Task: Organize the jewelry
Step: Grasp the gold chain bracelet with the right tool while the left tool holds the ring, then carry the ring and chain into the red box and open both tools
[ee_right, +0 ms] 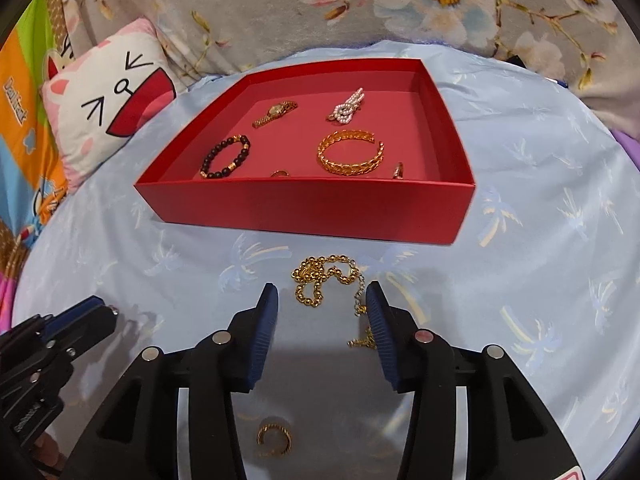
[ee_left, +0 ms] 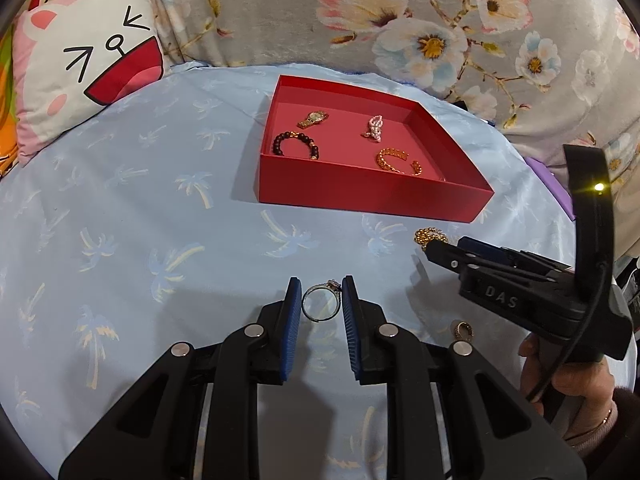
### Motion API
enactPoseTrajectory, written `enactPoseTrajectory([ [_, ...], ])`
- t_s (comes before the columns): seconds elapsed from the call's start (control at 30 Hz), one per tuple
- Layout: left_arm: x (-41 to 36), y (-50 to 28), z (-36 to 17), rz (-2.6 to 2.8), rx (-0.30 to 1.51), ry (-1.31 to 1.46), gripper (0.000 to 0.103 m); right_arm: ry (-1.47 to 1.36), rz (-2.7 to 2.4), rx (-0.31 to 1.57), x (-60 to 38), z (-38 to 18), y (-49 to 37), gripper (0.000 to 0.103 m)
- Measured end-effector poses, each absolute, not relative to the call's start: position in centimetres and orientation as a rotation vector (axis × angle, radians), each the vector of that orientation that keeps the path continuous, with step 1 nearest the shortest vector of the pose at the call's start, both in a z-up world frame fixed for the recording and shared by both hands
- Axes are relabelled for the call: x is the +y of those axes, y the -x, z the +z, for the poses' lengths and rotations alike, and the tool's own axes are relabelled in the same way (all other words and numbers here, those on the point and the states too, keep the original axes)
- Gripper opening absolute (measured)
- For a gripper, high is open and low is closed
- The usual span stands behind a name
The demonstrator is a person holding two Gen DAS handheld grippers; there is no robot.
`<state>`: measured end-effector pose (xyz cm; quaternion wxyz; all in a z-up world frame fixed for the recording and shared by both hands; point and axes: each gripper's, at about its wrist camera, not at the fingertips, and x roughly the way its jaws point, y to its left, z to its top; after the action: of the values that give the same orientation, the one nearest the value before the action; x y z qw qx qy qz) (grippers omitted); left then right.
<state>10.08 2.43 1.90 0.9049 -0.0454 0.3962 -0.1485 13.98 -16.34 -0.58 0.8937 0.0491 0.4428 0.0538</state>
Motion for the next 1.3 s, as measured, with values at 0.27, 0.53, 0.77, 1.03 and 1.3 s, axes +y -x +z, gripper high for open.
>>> enactPoseTrajectory([
  [0.27,3.1,-10.9,1.3,-0.293,0.831,0.114,0.02,-0.034,0.079,0.906,-15.4,-1.0,-15.5,0.025],
  [0.53,3.0,-10.9,1.4,-0.297,0.829,0.111,0.02,-0.06,0.092,0.9,-15.8,-0.8,-14.6,0.007],
  [0.77,2.5,-10.2,2.5,-0.312,0.811,0.107,0.02,-0.109,0.091,0.84,-17.0,1.7,-12.3,0.007],
  [1.03,1.7,-9.6,4.6,-0.342,0.78,0.097,0.02,-0.149,0.092,0.763,-18.9,6.1,-10.0,0.007],
  [1.3,0.7,-10.8,7.3,-0.372,0.747,0.087,0.02,-0.13,0.104,0.679,-19.6,10.6,-10.0,0.007],
])
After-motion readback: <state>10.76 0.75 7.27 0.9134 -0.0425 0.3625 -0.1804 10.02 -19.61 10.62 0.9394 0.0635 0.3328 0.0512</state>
